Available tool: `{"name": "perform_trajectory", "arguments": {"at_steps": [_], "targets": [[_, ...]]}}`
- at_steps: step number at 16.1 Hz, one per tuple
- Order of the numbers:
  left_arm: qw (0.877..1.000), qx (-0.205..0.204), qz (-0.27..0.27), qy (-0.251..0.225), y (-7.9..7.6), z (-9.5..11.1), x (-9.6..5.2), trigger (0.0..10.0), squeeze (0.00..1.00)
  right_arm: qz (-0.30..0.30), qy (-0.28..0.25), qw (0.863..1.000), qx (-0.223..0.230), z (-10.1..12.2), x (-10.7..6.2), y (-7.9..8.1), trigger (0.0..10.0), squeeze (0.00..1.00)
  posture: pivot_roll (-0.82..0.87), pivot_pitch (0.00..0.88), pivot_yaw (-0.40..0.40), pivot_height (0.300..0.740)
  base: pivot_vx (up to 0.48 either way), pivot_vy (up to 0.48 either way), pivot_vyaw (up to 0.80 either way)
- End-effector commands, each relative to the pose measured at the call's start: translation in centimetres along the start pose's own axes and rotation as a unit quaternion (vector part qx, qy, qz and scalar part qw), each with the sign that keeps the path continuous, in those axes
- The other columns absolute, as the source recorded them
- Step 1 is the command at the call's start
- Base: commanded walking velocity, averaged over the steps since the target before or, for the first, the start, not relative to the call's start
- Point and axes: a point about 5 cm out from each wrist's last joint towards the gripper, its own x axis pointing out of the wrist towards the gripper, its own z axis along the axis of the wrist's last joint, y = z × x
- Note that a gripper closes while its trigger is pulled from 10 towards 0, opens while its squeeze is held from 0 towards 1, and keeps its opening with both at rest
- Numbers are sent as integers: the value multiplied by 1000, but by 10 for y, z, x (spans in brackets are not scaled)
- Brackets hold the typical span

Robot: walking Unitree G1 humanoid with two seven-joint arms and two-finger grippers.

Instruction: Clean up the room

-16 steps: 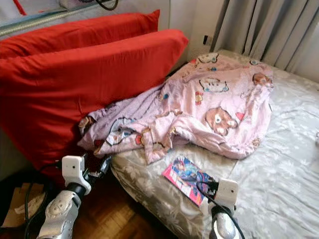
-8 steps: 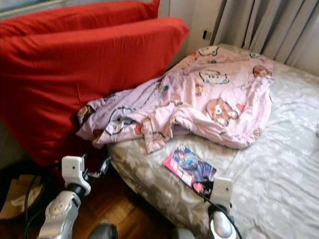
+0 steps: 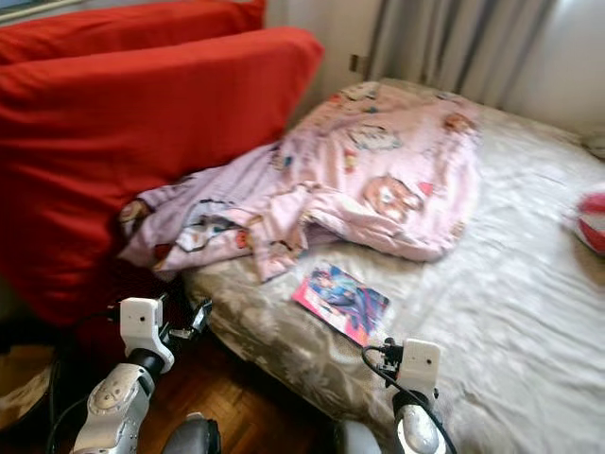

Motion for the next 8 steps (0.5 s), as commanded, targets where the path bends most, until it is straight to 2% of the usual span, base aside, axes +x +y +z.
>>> {"name": "perform_trajectory", "arguments": {"at_steps": [1,4,8], "targets": [[1000,8,-9,3,-2,1,0,10000,0,-2,9,1000,-1,-3,0,-2,10000,0,29,111,-46,651,0,0,0],[1000,10,-12,6,-3,0,0,10000,0,-2,24,1000,1,-5,1,0,10000,0,26,112,-44,651,0,0,0],[1000,11,-15,5,-4,1,1,10000,0,9,11,1000,3,-3,-1,2,10000,0,26,112,-44,617,0,0,0]]}}
